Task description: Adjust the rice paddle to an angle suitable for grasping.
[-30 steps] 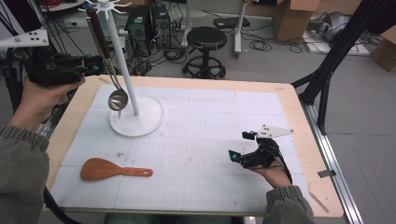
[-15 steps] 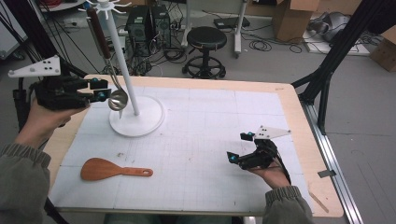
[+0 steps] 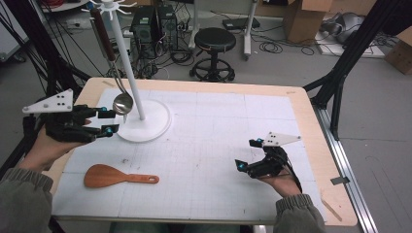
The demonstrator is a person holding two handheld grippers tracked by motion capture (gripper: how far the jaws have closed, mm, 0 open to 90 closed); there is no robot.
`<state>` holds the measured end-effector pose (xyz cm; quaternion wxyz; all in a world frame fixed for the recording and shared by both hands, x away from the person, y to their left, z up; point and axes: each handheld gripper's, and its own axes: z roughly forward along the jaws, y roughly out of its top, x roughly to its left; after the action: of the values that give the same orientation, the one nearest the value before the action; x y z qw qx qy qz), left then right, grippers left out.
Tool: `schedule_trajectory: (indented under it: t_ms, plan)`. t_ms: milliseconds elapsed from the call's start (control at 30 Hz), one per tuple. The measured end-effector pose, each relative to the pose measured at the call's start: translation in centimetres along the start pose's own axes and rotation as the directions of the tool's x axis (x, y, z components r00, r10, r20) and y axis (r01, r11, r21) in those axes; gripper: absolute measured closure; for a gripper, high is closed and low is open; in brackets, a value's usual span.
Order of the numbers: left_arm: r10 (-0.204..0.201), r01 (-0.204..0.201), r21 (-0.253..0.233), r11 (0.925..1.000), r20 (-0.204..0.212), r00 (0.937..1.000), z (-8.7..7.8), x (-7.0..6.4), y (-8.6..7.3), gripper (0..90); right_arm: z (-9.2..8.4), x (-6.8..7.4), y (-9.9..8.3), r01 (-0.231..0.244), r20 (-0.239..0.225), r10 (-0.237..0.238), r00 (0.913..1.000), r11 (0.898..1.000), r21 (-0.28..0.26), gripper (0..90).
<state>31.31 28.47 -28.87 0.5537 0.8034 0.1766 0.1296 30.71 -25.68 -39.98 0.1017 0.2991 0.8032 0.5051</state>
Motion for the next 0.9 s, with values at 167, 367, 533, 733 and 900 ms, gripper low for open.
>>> schedule_trajectory:
  t_ms: [167, 367, 533, 733, 900]
  plan:
    - [0.002, -0.002, 0.012, 0.9999, 0.010, 1.0000, 0.5, -0.5, -1.2, 43.3, 0.0, -0.1, 0.0, -0.001, 0.002, 0.001, 1.0000, 1.000, 0.002, 1.3]
    - [-0.003, 0.001, 0.055, 0.9985, 0.025, 0.9997, 1.2, -1.0, -3.0, 39.3, -0.1, 0.0, -0.1, 0.003, 0.003, -0.003, 1.0000, 1.000, 0.004, 1.3]
    - [0.003, -0.006, 0.075, 0.9972, 0.041, 0.9991, 1.9, -1.5, -4.4, 38.5, -0.1, 0.1, -0.2, 0.005, 0.008, -0.005, 1.0000, 1.000, 0.005, 1.3]
    - [0.023, -0.029, 0.116, 0.9928, 0.056, 0.9982, 2.9, -2.2, -5.7, 38.9, -0.1, 0.3, -0.2, -0.001, 0.011, 0.001, 0.9999, 1.000, 0.014, 1.3]
    - [0.028, -0.039, 0.149, 0.9881, 0.074, 0.9969, 3.7, -2.6, -6.5, 38.5, -0.2, 0.3, -0.3, 0.002, 0.011, -0.002, 0.9999, 1.000, 0.009, 1.3]
